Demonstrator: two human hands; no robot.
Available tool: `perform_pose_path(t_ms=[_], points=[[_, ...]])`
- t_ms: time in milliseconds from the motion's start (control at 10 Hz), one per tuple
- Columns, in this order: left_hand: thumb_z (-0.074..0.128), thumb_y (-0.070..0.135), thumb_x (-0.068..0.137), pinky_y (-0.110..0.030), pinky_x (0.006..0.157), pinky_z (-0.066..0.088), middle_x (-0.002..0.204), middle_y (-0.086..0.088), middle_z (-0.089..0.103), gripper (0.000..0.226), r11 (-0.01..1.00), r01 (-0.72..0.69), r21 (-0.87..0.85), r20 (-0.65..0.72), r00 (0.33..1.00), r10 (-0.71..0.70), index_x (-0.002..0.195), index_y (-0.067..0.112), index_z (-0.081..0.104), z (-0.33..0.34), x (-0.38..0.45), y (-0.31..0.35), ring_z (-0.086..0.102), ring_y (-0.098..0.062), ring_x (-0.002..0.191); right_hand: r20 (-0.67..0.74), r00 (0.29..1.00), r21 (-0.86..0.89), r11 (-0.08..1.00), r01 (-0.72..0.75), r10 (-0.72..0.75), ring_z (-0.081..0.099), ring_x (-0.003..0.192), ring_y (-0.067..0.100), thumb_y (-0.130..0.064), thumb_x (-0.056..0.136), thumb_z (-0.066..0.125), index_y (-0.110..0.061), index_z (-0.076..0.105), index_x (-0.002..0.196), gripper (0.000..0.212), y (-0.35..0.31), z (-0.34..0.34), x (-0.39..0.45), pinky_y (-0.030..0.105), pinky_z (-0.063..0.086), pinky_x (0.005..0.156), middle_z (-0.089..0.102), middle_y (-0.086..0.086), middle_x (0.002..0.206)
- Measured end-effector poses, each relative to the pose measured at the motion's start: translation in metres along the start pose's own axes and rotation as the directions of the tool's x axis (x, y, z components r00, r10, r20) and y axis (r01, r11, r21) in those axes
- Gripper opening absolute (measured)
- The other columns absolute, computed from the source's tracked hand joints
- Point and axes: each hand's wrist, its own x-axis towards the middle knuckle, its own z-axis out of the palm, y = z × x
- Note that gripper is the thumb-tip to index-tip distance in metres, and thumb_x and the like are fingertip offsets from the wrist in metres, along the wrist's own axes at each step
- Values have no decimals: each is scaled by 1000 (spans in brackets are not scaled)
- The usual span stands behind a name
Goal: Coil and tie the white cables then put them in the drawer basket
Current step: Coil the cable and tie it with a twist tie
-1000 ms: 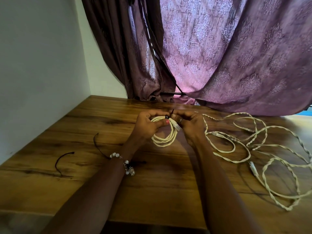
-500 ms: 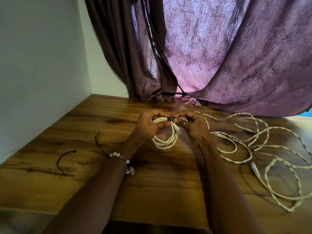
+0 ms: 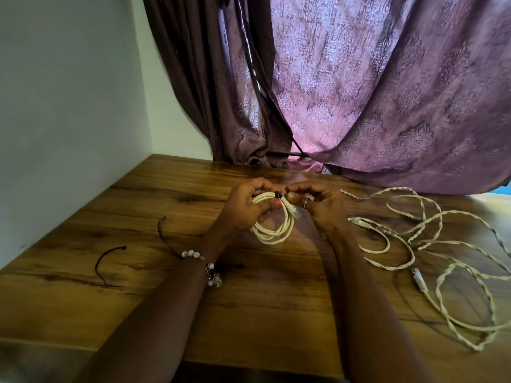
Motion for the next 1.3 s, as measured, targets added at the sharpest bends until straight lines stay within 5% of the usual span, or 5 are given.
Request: perform_pose_path(t_ms=[200, 500, 700, 1100, 1300], points=[[70, -3, 80, -20, 38, 40, 76, -31, 62, 23, 999, 41, -27, -3, 999, -41, 101, -7, 60, -5, 1, -6, 49, -7, 38, 46, 994, 65, 993, 100, -103, 67, 81, 6, 11, 76, 69, 3, 73, 97, 22, -17, 7, -5, 19, 53, 73, 73, 6, 88], [69, -1, 82, -23, 39, 46, 58, -8, 59, 19, 999, 47, 25, -30, 998, -46, 93, 12, 63, -5, -2, -5, 52, -11, 38, 60, 961, -315, 908, 275, -270, 62, 79, 0, 3, 74, 74, -10, 78, 88, 19, -17, 6, -2, 1, 42, 63, 75, 2, 83], [69, 0, 82, -23, 39, 48, 56, -10, 58, 20, 998, 40, 54, -37, 999, -38, 99, 7, 62, -4, -3, -2, 54, -13, 35, 71, 949, -392, 867, 309, -306, 57, 79, -5, 5, 71, 73, -8, 78, 87, 21, -16, 5, -1, -3, 39, 65, 75, 5, 83], [69, -1, 82, -24, 39, 50, 58, -7, 59, 19, 997, 48, 63, -51, 998, -45, 98, 7, 62, -2, -3, -3, 57, -14, 38, 169, 898, -460, 773, 436, -405, 56, 78, 12, 18, 58, 68, -4, 77, 79, 32, -32, 6, -3, -8, 31, 62, 72, 10, 71], [69, 0, 82, -23, 39, 49, 61, -14, 61, 20, 995, 37, 89, -38, 999, -34, 101, 5, 63, -3, -3, -3, 59, -14, 38, 278, 862, -500, 703, 506, -423, 63, 58, 20, 10, 57, 68, -5, 77, 80, 28, -39, 7, -1, -4, 30, 63, 71, 10, 69]])
